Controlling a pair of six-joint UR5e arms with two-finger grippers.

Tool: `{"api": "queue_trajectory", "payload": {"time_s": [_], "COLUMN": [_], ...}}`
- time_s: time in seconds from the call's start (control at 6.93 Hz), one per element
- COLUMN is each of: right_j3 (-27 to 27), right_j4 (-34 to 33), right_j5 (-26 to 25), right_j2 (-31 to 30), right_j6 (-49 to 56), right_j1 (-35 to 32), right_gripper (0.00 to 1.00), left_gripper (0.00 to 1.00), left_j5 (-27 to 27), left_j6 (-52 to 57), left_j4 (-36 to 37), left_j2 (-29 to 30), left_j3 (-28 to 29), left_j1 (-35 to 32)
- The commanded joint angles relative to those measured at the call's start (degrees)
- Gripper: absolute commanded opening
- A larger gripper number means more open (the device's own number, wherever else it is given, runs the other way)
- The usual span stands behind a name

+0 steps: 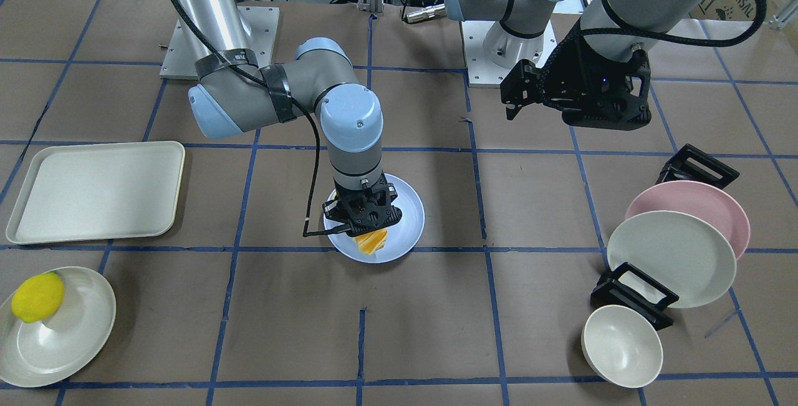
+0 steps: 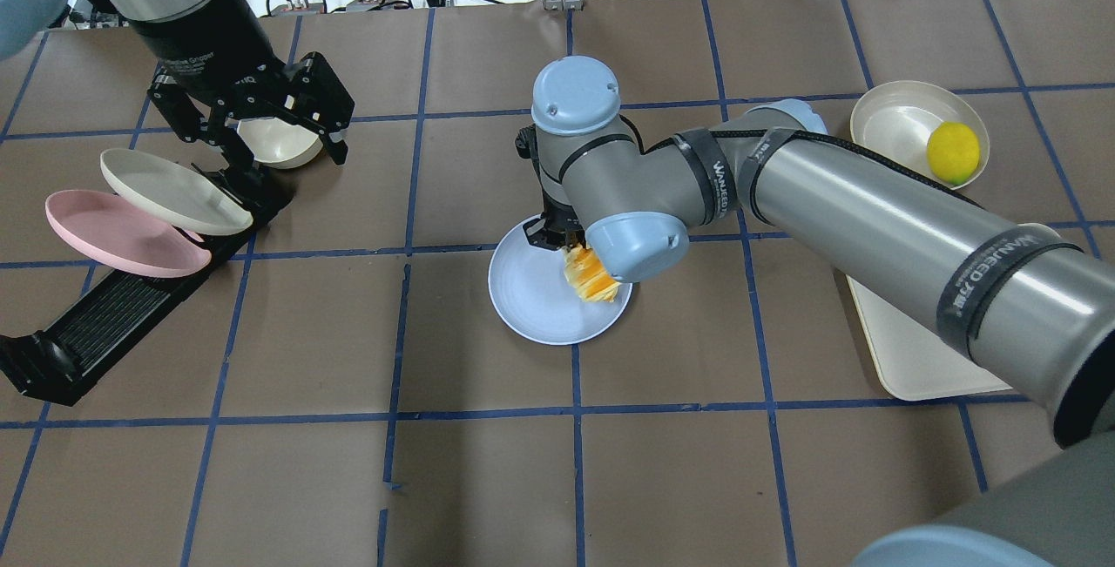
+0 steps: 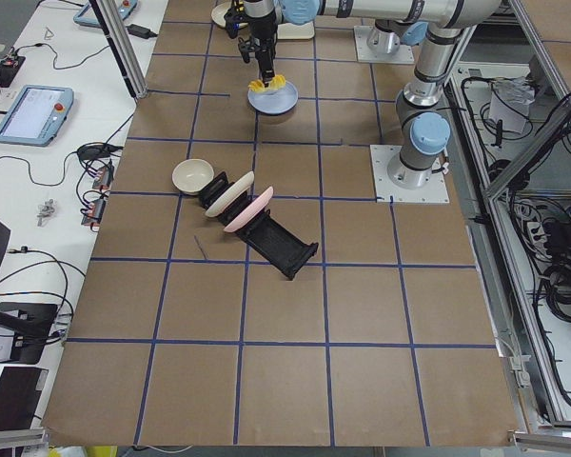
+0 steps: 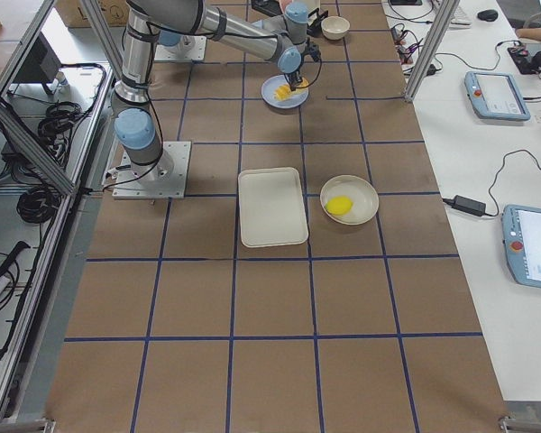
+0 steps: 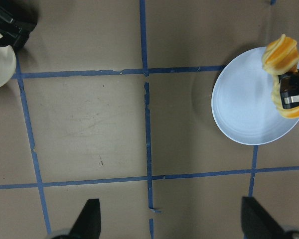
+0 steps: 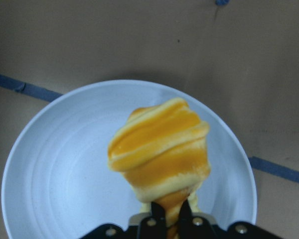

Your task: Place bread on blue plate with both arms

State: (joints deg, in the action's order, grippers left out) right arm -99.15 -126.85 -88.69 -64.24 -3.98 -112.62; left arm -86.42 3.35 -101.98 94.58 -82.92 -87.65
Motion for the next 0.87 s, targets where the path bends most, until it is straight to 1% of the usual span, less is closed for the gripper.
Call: {"api": "queue_trajectory", "payload": {"time_s": [0.0, 0.14, 0.29, 0.72], "right_j3": [-1.32, -1.57, -1.49, -1.22], "right_j4": [-0.95, -1.12, -1.12, -0.86], "right_j5": [0.45, -0.25, -0.26, -1.13], "right_j2": [-0.98, -0.98, -1.07, -1.68], "right_j6": [-2.07, -1.04, -1.38, -1.73], "right_j1": [-0.06, -0.06, -0.15, -0.24], "right_gripper": [0.11, 0.86, 1.00, 1.00], "left_gripper": [1.00, 1.00, 1.00, 1.00], "left_j5": [0.11, -0.06, -0.06, 0.11], "left_j6": [-0.18, -2.10, -6.64, -11.33], "left_j4": [0.11, -0.15, -0.24, 0.11], "left_j2": [0.08, -1.05, -2.02, -3.69], "left_j3": [-0.58, -1.54, -2.42, -5.14], "left_j1": [0.29, 0.20, 0.11, -0.42]}}
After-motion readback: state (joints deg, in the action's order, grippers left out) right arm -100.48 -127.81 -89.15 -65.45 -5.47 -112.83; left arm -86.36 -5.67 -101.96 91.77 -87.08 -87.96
